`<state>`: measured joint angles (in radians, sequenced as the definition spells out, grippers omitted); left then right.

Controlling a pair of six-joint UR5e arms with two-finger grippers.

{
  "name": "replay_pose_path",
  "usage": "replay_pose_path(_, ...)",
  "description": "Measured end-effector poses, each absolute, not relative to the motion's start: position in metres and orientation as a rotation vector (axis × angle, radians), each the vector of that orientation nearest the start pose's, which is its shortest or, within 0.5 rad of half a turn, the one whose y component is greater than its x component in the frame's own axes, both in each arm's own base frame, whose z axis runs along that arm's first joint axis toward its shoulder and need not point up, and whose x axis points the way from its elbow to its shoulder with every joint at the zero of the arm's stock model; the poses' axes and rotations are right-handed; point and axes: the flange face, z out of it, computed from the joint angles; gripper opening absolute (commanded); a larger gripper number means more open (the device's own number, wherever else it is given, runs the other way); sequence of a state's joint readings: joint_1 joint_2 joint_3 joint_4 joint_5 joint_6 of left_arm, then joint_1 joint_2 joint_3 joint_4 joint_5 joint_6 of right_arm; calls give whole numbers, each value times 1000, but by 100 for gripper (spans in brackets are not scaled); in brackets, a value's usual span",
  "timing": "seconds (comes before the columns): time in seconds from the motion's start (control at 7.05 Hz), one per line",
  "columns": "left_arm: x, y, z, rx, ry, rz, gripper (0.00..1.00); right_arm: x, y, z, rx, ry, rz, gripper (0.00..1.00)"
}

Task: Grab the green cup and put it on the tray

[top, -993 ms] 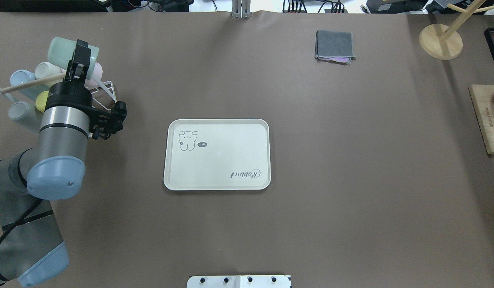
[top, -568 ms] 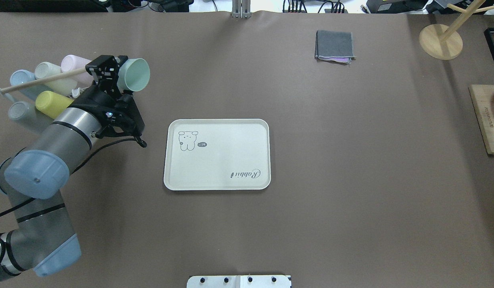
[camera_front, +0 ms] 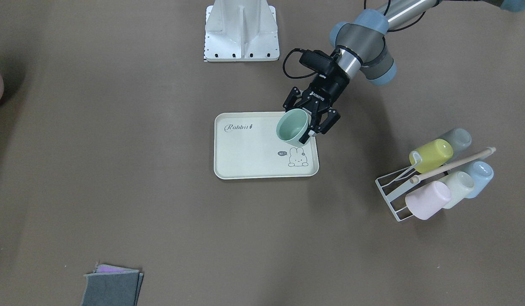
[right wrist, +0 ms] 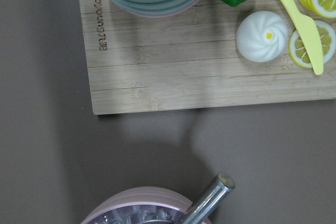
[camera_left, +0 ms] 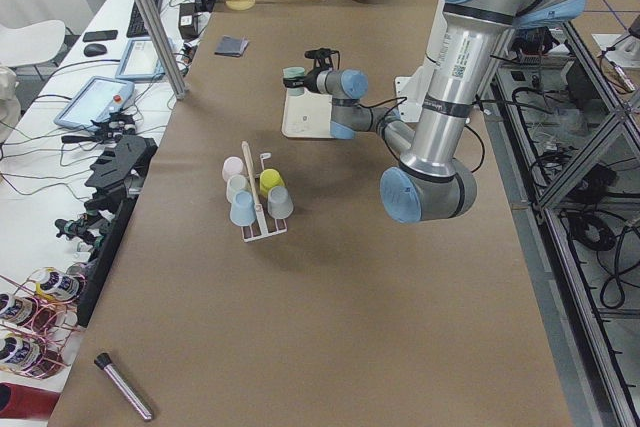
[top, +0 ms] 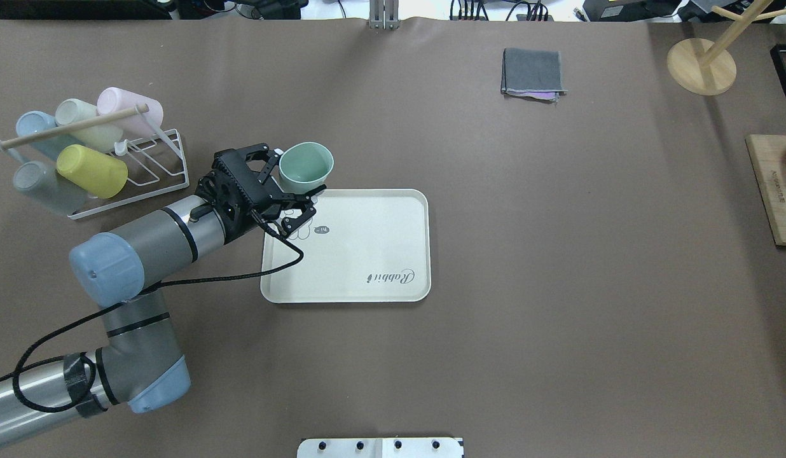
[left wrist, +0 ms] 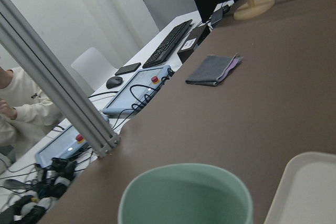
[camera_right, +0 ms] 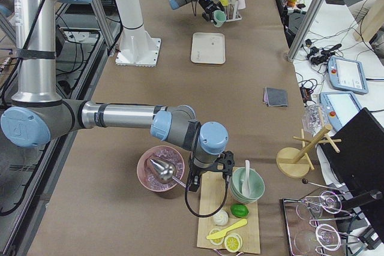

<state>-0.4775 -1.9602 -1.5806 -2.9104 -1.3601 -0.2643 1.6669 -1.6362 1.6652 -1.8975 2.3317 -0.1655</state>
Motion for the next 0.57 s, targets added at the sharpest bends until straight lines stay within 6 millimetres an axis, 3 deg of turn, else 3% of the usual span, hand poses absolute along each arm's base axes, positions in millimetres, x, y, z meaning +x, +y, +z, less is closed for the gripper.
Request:
replay_pose_path(0.28, 508, -426, 301, 1413, 1154, 374, 0, 107, -429, 677, -189, -786, 55, 100)
replay_pose_path(0.57, 537, -426, 308, 1396, 1200, 383, 0, 108, -429, 678, -191, -786, 57, 100)
